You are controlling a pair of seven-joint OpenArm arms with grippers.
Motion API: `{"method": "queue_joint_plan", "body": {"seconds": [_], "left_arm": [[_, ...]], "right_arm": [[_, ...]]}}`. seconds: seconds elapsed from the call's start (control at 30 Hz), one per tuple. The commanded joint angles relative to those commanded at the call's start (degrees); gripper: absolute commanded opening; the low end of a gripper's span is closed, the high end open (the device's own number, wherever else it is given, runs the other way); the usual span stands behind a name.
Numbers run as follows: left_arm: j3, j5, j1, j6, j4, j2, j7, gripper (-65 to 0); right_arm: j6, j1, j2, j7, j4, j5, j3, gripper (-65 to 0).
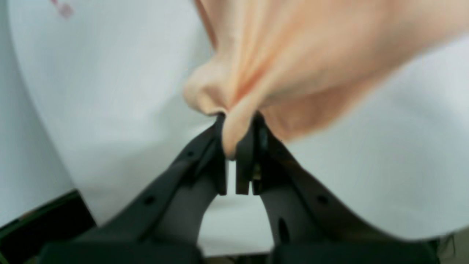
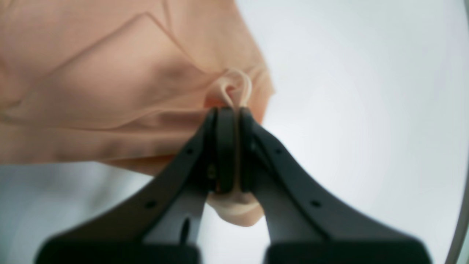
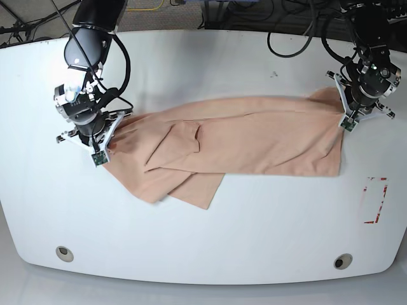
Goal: Fold the T-shirt properly
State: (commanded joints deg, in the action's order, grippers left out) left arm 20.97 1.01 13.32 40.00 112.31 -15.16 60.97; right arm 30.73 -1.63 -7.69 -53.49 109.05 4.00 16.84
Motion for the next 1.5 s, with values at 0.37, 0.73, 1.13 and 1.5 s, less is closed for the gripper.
{"method": "queue_joint_plan", "body": {"seconds": [0.37,0.73,1.13,1.5], "left_arm": [[0.3,0.2,-0.1,0.0,0.3,0.1,0.0,-49.3],[0.2,0.2,-3.4,0.0,0.1,1.8,0.0,-52.2],[0.2,0.2,-3.8,0.0,-0.1,2.2,0.1,-28.3],[0.2,0.2,-5.2,0.0,-1.8,2.2,0.1,-19.7]], "right_arm": [[0.00,-0.4,1.9,0.0,0.0,0.0,0.0,-65.0],[0.00,-0.4,2.0,0.0,0.1,0.0,-0.1,-65.0],[0.00,-0.4,2.0,0.0,0.3,0.0,-0.1,-65.0],[0.00,-0.4,3.9,0.0,0.3,0.0,0.0,-65.0]]}}
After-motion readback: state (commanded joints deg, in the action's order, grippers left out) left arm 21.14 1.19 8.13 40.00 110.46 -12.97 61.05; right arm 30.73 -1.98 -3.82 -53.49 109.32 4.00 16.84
